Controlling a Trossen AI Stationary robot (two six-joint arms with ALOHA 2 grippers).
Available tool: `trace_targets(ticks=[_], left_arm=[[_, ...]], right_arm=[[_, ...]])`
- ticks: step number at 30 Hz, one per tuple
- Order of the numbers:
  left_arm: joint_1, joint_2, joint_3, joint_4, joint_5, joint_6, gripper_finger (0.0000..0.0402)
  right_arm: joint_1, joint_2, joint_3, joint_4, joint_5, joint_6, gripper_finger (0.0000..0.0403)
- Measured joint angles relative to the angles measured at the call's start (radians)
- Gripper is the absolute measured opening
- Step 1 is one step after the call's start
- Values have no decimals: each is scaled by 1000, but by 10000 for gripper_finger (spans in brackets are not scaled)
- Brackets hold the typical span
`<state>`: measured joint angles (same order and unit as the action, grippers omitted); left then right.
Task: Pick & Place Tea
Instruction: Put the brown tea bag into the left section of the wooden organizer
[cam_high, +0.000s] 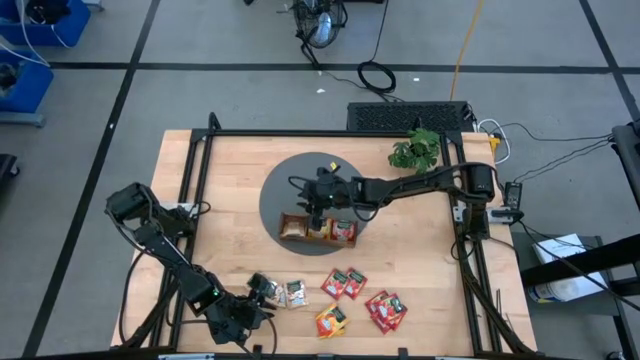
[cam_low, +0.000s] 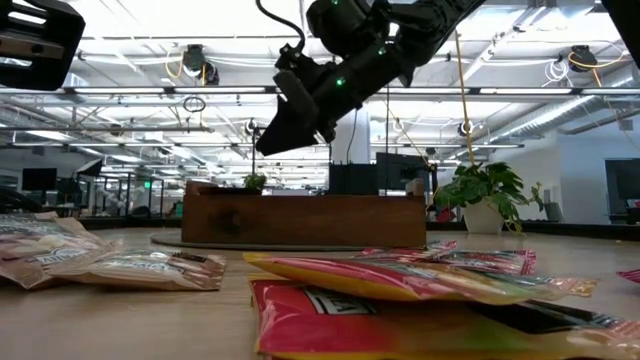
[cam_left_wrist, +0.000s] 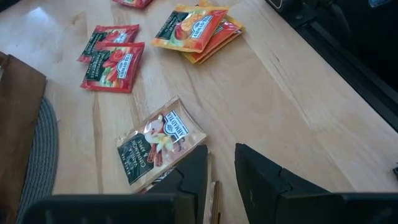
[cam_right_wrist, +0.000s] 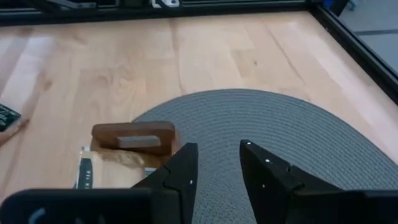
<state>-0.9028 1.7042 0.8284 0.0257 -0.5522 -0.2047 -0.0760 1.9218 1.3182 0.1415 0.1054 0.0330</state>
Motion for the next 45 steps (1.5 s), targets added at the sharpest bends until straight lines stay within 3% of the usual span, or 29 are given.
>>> trace_targets(ticks=[5,11,18,22,32,39,45], left_arm=[[0,0,0,-1,0,0,88],[0,0,0,-3,0,0,88],[0,0,0,-1,0,-4,88],[0,0,0,-1,0,-6,88],[0,0,0,-7,0,16,88],[0,0,0,-12,1,9,88],[1,0,0,-8,1,21,88]], right_arm=[[44,-40,-1,-5,6,-76,109],[157,-62,0,-29,102,-125,106],[250,-19,0,-21,48,-171,51],[230,-5,0,-18,49,-94,6],[178,-6,1,-8,51,4,3],[196,-6,0,-83,76,36,1],[217,-5,0,-106,37,40,0]])
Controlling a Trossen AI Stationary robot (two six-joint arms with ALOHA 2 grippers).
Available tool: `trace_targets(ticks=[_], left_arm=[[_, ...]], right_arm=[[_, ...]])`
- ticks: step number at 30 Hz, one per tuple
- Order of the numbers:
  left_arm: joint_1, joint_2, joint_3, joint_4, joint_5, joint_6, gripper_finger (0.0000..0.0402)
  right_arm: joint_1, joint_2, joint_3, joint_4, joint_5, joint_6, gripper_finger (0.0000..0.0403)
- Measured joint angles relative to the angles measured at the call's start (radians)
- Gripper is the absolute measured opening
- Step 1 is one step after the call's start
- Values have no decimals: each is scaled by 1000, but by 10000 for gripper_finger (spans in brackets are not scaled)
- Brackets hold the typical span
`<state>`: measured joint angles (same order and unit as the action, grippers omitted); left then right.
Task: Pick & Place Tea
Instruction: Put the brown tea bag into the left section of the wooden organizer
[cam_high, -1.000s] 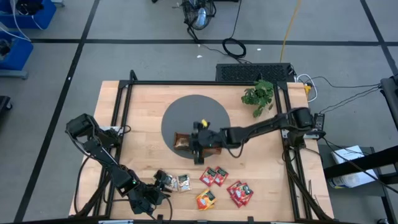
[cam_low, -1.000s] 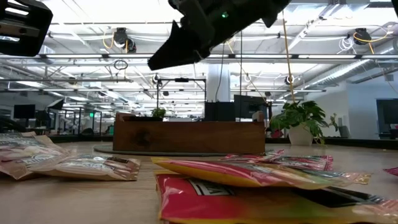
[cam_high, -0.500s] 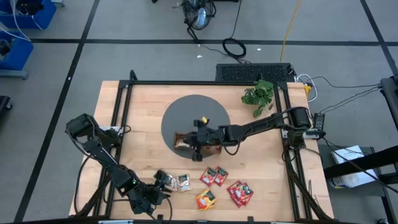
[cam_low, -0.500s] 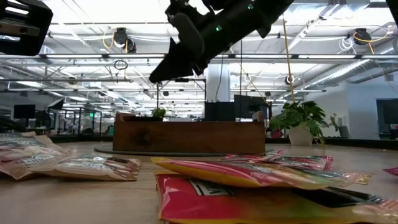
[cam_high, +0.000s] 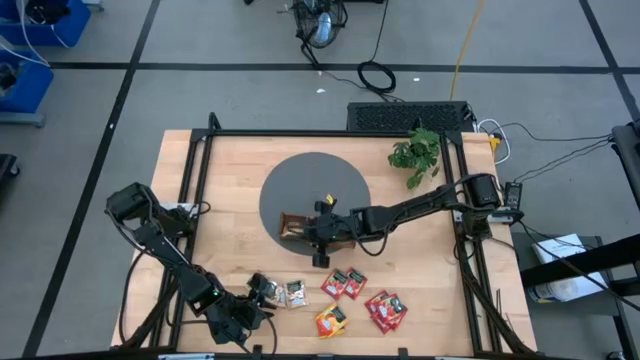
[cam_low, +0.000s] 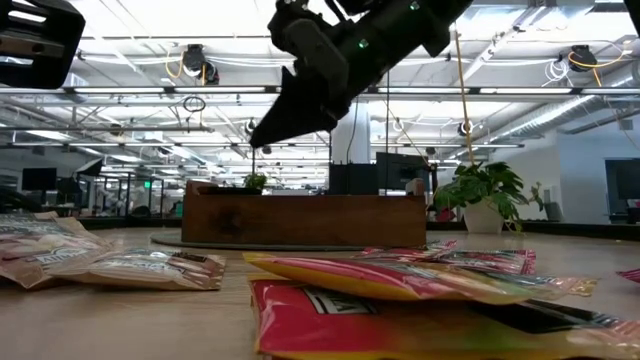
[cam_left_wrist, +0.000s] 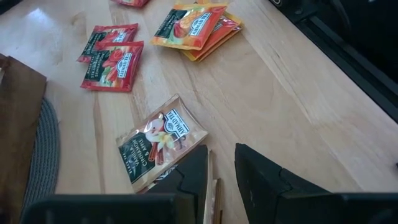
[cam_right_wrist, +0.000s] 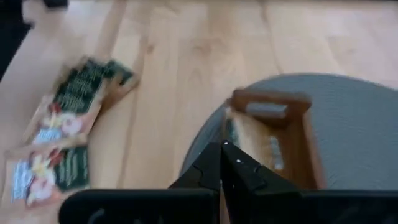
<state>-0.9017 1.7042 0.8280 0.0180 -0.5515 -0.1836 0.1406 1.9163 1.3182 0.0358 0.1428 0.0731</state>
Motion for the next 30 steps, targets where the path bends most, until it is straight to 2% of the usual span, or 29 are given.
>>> trace_targets(ticks=[3,5,10,15,18,21,30], left_arm=[[3,0,0,0,0,14,88],[5,0,0,0,0,14,88],[5,0,0,0,0,14,88],[7,0,0,3,0,24,88],[20,0,0,10,0,38,88],[30,0,0,7,0,33,88],[36,0,0,-10,1,13,88]], right_arm=[[-8,0,-5,-38,69,-33,0],[-21,0,-18,-15,77,-30,0],[-18,1,-52,111,-93,28,0],[-1,48,-64,124,-129,42,0],[-12,102,-65,238,-189,54,0],[-22,131,-63,289,-194,71,0],[-54,140,-64,282,-137,61,0]])
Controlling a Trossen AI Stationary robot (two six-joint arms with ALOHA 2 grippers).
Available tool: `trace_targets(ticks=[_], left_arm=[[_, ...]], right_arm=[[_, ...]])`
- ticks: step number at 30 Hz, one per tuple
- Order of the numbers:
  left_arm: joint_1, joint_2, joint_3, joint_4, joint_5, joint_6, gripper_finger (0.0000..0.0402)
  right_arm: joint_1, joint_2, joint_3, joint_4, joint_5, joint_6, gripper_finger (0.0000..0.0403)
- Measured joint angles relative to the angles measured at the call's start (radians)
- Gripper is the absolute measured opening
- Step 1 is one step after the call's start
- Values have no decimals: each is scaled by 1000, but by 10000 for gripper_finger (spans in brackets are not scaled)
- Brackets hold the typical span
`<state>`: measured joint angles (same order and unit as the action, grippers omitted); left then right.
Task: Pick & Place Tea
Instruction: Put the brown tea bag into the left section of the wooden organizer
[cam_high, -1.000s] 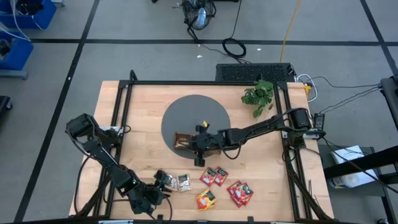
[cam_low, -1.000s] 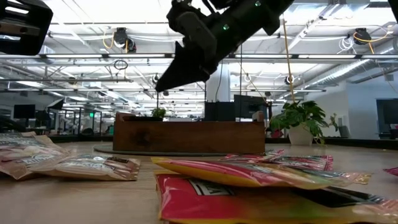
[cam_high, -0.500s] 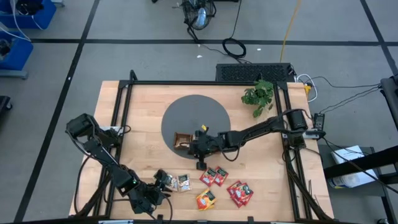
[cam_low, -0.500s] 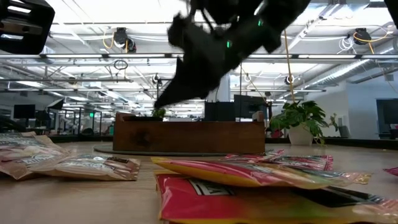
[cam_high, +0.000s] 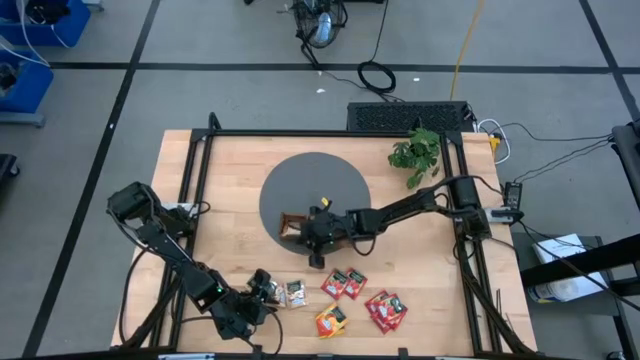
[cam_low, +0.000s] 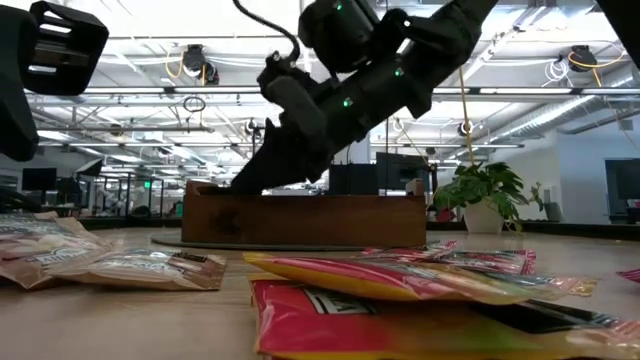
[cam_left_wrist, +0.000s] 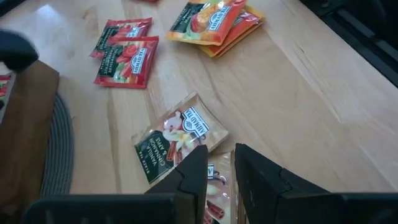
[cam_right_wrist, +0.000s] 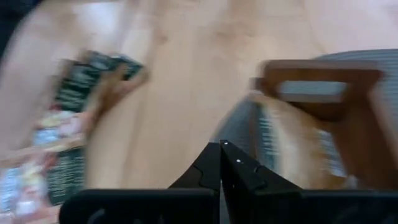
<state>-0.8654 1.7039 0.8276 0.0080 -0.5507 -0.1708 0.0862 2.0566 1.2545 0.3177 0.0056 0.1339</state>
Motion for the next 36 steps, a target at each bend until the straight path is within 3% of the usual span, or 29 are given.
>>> trace_targets(ticks=[11,19,28,34,36], left_arm=[[0,0,0,-6,5,-14,88],[0,0,0,-9,27,-16,88],[-1,0,0,-13,24,-16,88],[46,-4,0,-41,-225,80,88],[88,-26,0,-57,-255,124,88]], right_arm=[[-108,-9,0,11,28,21,0],[-131,-73,1,-54,184,-6,0],[-134,-92,1,-91,204,-48,0],[-172,-117,1,-183,233,-65,0],[-187,-138,1,-217,240,-66,0]])
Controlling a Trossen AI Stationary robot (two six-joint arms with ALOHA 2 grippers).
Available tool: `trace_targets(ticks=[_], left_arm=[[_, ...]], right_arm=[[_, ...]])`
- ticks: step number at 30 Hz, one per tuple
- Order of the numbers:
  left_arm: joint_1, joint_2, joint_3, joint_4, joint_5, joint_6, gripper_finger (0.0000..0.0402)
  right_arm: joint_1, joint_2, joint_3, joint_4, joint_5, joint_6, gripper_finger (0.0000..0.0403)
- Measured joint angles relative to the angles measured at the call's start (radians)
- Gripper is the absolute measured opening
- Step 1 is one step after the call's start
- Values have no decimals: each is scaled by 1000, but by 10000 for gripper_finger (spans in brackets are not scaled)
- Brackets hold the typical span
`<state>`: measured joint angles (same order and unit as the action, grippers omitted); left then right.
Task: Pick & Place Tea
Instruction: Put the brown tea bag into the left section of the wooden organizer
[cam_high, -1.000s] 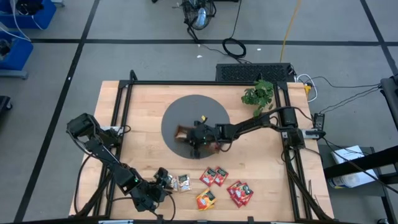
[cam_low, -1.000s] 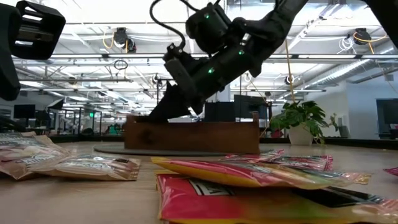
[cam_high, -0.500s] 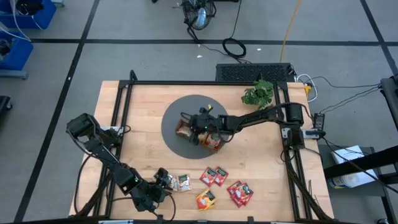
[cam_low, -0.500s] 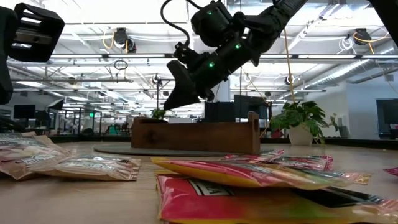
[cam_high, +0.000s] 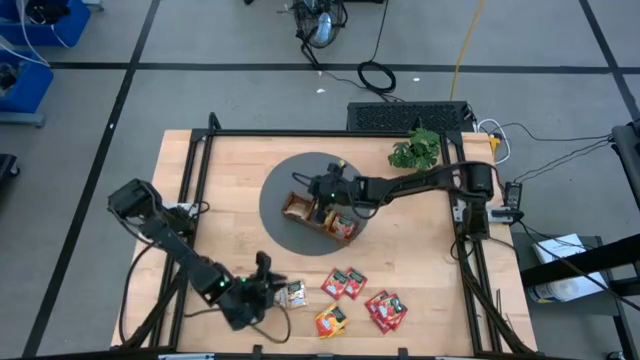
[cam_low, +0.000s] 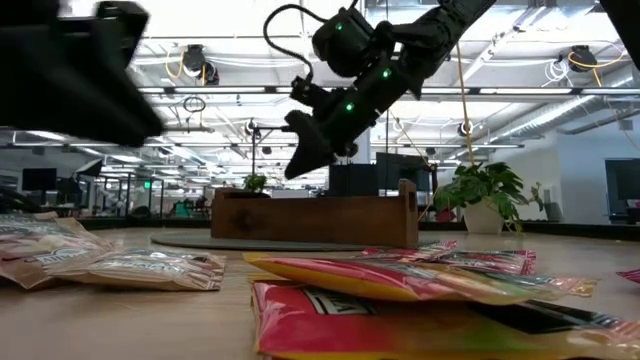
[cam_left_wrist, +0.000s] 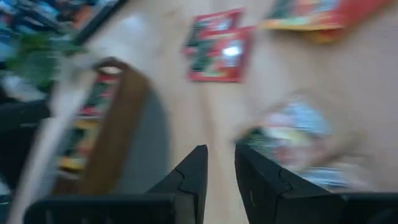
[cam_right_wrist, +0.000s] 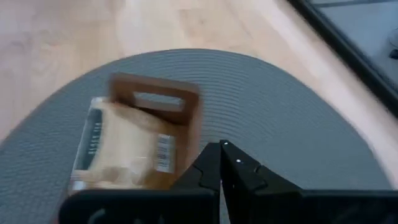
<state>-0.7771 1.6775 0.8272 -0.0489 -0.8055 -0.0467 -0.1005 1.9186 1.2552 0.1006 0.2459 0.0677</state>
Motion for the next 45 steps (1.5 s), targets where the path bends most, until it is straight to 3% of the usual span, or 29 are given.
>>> trace_targets(ticks=[3,8,14,19,25,29,45], left_arm=[[91,-54,0,-54,28,10,88],[256,-126,1,-208,182,-25,88],[406,-143,0,-319,322,14,88],[539,-142,0,-276,408,65,88],[639,-142,0,-292,509,44,88],[648,-141,0,-296,525,38,88],[779,-141,0,-271,517,122,88]], right_arm=[[-13,-33,0,-55,-7,4,0],[-72,-97,-39,-110,-17,-19,0],[-197,-178,-164,47,-294,-60,0],[-276,-124,-153,13,-408,-108,0],[-316,-45,-114,33,-435,-139,0],[-322,16,-94,23,-512,-144,0],[-284,63,-83,26,-539,-243,0]])
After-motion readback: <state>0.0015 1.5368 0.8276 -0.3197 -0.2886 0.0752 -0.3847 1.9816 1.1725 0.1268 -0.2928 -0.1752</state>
